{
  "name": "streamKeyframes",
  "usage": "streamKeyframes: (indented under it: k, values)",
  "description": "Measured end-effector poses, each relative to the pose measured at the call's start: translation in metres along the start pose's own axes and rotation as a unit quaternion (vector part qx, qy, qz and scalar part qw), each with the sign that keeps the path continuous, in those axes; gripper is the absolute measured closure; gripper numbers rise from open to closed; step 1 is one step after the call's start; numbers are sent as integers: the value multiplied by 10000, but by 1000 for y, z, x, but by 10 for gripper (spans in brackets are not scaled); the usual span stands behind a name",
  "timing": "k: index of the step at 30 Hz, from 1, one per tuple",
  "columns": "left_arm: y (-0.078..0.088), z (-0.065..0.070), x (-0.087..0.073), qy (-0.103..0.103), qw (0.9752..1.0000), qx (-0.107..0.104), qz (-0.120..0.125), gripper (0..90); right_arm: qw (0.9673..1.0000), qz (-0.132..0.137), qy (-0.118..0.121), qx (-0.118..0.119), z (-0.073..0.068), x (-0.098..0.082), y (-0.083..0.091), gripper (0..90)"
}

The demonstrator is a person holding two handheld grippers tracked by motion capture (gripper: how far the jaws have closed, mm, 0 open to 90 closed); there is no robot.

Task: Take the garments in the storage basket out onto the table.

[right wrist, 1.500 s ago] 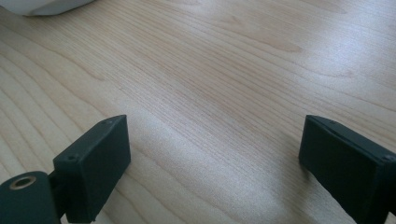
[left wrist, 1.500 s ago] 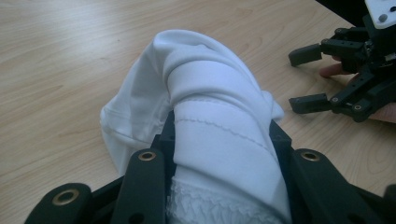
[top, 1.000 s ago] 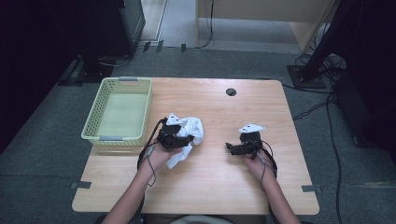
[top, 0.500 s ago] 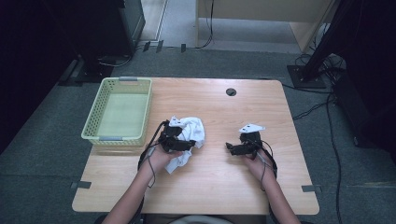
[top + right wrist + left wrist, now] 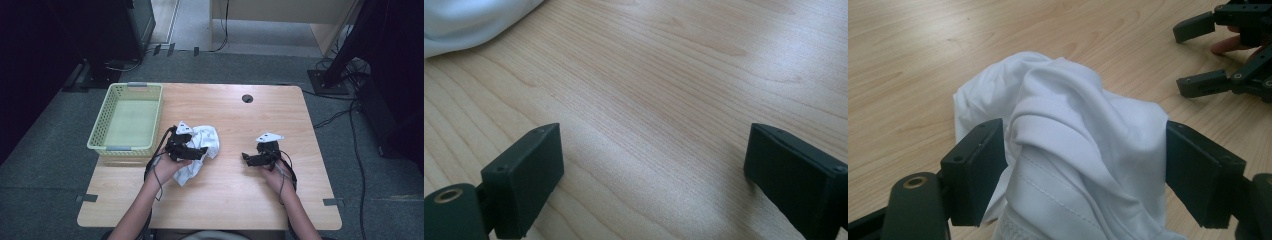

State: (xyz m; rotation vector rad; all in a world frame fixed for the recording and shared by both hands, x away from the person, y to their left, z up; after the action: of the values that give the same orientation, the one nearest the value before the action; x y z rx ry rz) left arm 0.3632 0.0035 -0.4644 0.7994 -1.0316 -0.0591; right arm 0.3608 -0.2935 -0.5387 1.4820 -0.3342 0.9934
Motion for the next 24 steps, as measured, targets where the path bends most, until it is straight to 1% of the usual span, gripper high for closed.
streamKeyframes:
  k: [2, 5, 12, 15, 20, 23, 24]
  values:
    - [3, 0, 1, -21, 10000, 17, 22, 217, 10000, -1, -1, -1, 0, 0, 0, 86]
    - [9, 0, 4, -11, 9999, -14, 130, 217, 10000, -1, 0, 0, 0, 0, 0, 86]
    - [19, 3, 7, -120, 9998, 30, 184, 217, 10000, -1, 0, -1, 0, 0, 0, 86]
    - [20, -1, 6, -149, 9997, 100, 165, 217, 10000, -1, 3, 0, 0, 0, 0, 86]
    - [19, -9, 1, -111, 9997, 191, 135, 217, 10000, -2, 0, 0, 0, 0, 0, 86]
    - [17, -12, -2, -245, 9995, 171, 101, 222, 10000, 0, 2, 1, 0, 0, 0, 86]
    - [16, -12, -3, -267, 9995, 166, 97, 244, 10000, -1, 1, 0, 0, 0, 0, 86]
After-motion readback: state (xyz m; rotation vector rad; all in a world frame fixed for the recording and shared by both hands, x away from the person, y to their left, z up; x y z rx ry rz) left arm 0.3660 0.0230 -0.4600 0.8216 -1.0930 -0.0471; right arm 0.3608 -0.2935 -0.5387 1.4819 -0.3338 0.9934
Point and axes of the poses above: each handheld gripper's, and its own axes: y roughly backward along the jaws, x roughly out of its top, z roughly to its right, the point moved 2 cm from there along -y, roughly forward along the jaws, and after that the axes turned 13 degrees about -x, right-handed, at the moved point
